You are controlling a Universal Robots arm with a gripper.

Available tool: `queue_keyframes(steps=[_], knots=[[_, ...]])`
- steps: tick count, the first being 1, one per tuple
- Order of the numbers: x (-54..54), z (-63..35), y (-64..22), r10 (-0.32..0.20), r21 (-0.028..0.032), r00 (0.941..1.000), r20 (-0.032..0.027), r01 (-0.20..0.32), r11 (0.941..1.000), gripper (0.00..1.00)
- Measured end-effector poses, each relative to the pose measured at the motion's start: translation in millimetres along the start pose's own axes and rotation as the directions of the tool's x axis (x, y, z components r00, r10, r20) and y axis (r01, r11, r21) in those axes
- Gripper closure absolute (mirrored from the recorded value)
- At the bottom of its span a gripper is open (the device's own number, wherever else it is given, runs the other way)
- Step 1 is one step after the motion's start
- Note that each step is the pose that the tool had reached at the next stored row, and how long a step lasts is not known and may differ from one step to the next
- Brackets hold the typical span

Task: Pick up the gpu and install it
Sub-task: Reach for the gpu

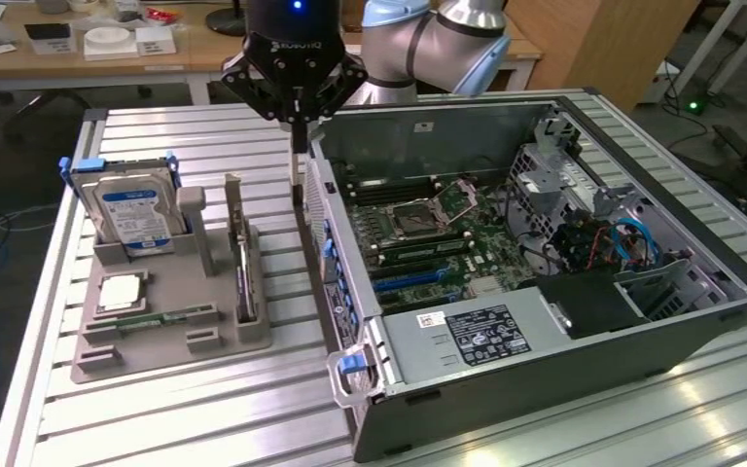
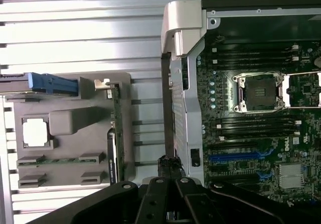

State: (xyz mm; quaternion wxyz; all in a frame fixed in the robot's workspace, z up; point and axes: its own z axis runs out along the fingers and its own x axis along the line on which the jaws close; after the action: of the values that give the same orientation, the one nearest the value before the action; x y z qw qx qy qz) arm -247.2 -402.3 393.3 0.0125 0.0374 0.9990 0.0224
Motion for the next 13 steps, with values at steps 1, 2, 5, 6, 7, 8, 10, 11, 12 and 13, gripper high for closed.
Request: queue_keyframes(steps=[1, 2, 5, 6, 7, 8, 10, 11, 12, 13], knots=[[1.3, 0.0, -0.2, 0.000, -0.0001, 1.0000, 0.0000, 0.000, 1.0000, 0.89], [2.7, 0.0, -0.3, 0.000, -0.0001, 1.0000, 0.0001, 0.000, 1.0000, 0.89], [7.0, -0.2, -0.8, 0.000, -0.0001, 1.0000, 0.0001, 0.000, 1.0000, 0.89], [8.4, -0.2, -1.0, 0.000, 0.0000, 1.0000, 0.0001, 0.000, 1.0000, 0.89], [9.8, -0.2, -1.1, 0.000, -0.0001, 1.0000, 0.0000, 0.000, 1.0000, 0.89], [11.2, -0.3, -1.3, 0.000, -0.0001, 1.0000, 0.0000, 0.000, 1.0000, 0.89], [13.8, -0.3, -1.6, 0.000, -0.0001, 1.0000, 0.0001, 0.000, 1.0000, 0.89], [14.9, -0.4, -1.8, 0.000, 0.0000, 1.0000, 0.0000, 0.000, 1.0000, 0.89], [16.1, -0.4, -1.9, 0.000, -0.0001, 1.0000, 0.0000, 0.000, 1.0000, 0.89], [17.3, -0.5, -2.1, 0.000, 0.0000, 1.0000, 0.0000, 0.000, 1.0000, 0.89]])
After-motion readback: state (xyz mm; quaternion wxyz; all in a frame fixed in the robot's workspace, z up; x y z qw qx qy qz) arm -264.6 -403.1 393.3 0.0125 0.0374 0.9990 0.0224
